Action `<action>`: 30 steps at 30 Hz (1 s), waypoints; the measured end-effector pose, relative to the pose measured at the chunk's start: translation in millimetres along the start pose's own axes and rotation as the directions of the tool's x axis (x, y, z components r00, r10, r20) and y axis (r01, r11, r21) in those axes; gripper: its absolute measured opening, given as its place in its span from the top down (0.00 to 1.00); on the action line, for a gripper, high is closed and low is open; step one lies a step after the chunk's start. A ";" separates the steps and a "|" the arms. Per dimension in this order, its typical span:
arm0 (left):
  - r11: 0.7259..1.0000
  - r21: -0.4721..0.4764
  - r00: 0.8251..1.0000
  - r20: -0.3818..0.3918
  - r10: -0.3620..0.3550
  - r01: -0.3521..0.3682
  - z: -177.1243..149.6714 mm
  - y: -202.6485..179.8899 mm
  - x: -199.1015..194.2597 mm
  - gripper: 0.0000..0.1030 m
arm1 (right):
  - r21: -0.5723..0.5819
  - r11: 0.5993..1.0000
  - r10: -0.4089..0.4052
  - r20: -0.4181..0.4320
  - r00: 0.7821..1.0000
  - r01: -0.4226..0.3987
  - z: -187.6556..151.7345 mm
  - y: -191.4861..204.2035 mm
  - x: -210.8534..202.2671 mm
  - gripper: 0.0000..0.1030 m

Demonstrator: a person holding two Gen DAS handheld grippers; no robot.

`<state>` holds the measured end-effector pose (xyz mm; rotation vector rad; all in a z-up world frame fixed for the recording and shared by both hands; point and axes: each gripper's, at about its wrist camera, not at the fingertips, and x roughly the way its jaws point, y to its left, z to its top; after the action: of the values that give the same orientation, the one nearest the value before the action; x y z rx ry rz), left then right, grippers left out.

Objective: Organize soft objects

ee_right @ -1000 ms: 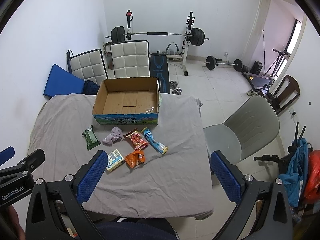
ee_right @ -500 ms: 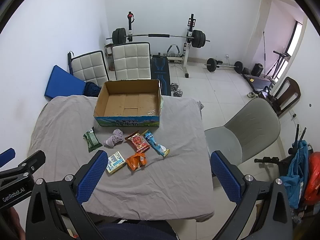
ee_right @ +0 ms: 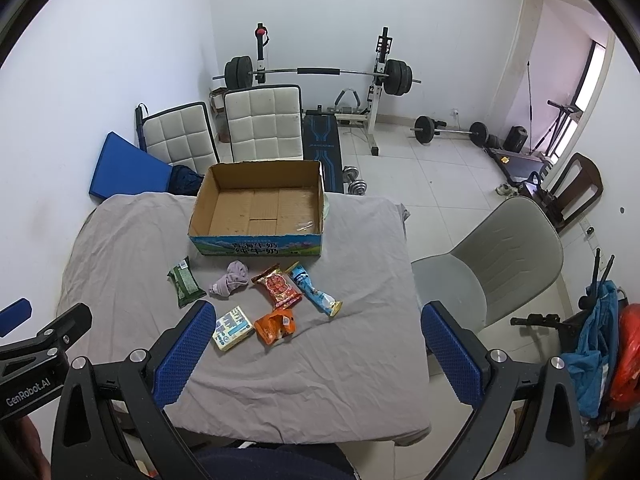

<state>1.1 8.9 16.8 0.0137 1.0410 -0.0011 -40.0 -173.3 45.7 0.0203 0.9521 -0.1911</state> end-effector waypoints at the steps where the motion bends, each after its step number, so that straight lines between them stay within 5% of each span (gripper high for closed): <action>1: 1.000 -0.002 1.000 -0.002 0.001 -0.001 0.7 0.5 1.0 0.00 | 0.002 1.000 -0.001 -0.004 1.000 0.001 1.0 -0.6 1.1 0.00; 8: 1.000 -0.020 1.000 -0.004 -0.004 0.004 16.3 3.0 19.1 0.00 | 0.020 1.000 0.019 -0.093 0.995 -0.018 16.9 -8.2 46.4 0.00; 13: 0.999 0.003 0.998 -0.042 0.054 -0.054 33.9 2.7 78.9 0.00 | 0.029 0.997 0.073 -0.271 0.960 -0.067 18.9 -16.4 137.1 0.00; 17: 0.993 0.080 0.981 -0.166 0.103 -0.090 28.3 -6.2 163.1 0.00 | 0.068 0.993 0.114 -0.451 0.885 -0.093 -1.9 -16.8 232.7 0.00; 21: 0.985 0.162 0.938 -0.328 0.116 -0.065 5.2 -17.9 249.5 0.00 | 0.138 0.985 0.168 -0.574 0.801 -0.108 -34.7 -4.8 317.0 0.00; 27: 0.959 0.282 0.888 -0.440 0.134 -0.005 -23.1 -37.8 345.0 0.02 | 0.326 0.940 0.296 -0.644 0.705 -0.096 -78.1 9.8 402.8 0.00; 30: 0.938 0.344 0.857 -0.493 0.149 0.034 -35.0 -47.6 386.8 0.02 | 0.378 0.922 0.332 -0.650 0.683 -0.087 -87.4 14.3 422.8 0.00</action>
<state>166.1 -36.2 -335.1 0.3832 1.5693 -0.1308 130.5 -215.3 -349.0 0.5460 1.6784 -0.1148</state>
